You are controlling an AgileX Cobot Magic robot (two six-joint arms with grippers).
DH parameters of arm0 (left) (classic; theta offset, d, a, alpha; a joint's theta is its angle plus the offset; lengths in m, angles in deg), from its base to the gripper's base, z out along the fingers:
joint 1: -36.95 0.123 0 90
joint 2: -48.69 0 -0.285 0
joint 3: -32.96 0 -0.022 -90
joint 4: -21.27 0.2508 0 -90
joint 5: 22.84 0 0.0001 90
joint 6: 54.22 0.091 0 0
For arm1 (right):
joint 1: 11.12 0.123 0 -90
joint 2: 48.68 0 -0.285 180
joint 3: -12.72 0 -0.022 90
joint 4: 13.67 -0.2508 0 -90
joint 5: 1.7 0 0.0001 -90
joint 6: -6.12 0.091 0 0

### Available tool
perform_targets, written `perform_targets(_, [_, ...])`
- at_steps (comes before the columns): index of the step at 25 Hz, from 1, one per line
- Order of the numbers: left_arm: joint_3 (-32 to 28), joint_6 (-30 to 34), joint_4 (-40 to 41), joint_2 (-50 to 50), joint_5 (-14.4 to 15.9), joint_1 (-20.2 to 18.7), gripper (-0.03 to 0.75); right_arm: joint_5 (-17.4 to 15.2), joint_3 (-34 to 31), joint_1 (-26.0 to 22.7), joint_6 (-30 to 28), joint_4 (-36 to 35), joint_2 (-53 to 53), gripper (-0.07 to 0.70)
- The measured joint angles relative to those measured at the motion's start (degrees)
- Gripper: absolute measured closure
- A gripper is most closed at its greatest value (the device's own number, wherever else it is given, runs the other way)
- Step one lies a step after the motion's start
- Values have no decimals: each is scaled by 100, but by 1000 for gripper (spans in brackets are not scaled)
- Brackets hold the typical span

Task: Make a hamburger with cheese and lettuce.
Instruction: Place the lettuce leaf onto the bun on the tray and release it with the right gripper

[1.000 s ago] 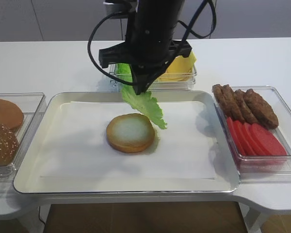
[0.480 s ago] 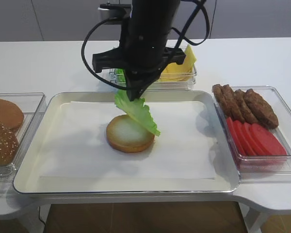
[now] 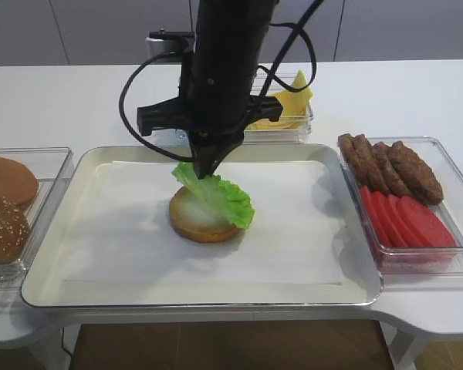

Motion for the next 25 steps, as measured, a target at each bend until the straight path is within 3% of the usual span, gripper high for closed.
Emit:
perform_targets(6, [0,0,0,0,0,0,324,10,0,0,35,0,0,583])
perform_targets(17, [0,0,0,0,0,0,324,10,0,0,68,-14,0,402])
perform_targets(25, [0,0,0,0,0,0,324,10,0,0,74,-168,-11,379])
